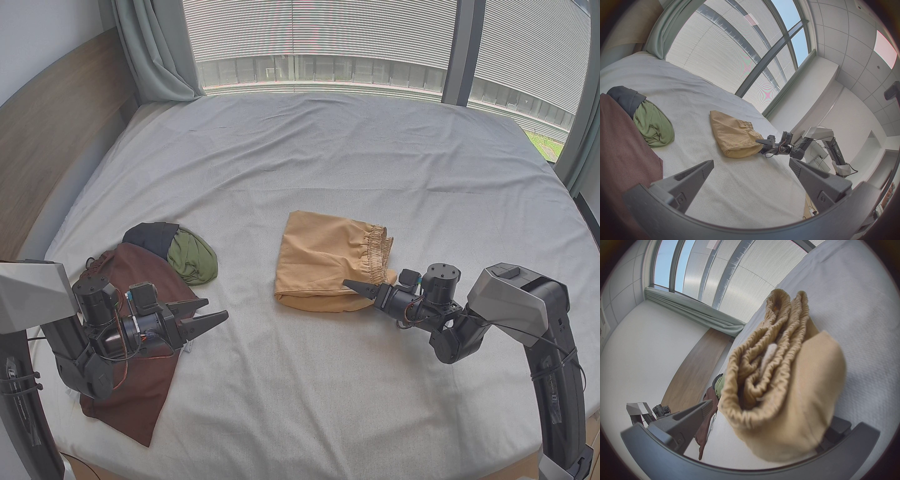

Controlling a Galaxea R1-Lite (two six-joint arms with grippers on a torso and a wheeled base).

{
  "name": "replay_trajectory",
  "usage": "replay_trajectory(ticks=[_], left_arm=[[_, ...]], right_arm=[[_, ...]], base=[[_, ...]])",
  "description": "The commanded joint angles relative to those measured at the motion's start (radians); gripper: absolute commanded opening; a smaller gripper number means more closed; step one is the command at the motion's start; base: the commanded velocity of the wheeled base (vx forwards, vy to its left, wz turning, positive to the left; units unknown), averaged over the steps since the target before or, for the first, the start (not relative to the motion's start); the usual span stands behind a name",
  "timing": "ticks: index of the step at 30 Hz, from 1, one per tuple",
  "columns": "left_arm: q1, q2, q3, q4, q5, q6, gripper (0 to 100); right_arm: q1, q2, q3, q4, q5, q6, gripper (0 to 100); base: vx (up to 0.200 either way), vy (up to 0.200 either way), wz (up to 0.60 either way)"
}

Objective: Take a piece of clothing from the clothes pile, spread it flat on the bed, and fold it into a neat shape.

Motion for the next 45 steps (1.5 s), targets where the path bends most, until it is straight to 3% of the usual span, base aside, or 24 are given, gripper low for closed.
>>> replay_trajectory(ticks=[1,7,13,22,34,45], left_arm=[[0.001,0.001,-0.001,-0.002,0.000,-0.001,100],[0.010,0.002,-0.003,0.000,0.000,-0.001,100],[0.010,-0.015,-0.003,0.000,-0.002,-0.015,100],[0.010,-0.030,-0.001,0.000,-0.002,-0.017,100],[0.012,-0.025,-0.003,0.000,-0.002,-0.018,100],[0.015,-0.022,-0.004,0.000,-0.002,-0.018,100]], right_arm=[[-0.006,-0.074,0.096,-0.018,0.001,-0.001,100],[-0.022,-0.184,0.233,-0.051,-0.001,-0.008,100],[-0.118,-0.292,0.282,-0.044,0.001,-0.047,100],[-0.068,-0.396,0.272,-0.001,0.001,-0.047,100],[0.021,-0.258,0.127,0.015,-0.001,-0.046,100],[0.015,-0.091,0.033,0.027,-0.004,-0.052,100]], base=[[0.000,0.000,0.00],[0.000,0.000,0.00],[0.000,0.000,0.00],[0.000,0.000,0.00],[0.000,0.000,0.00],[0.000,0.000,0.00]])
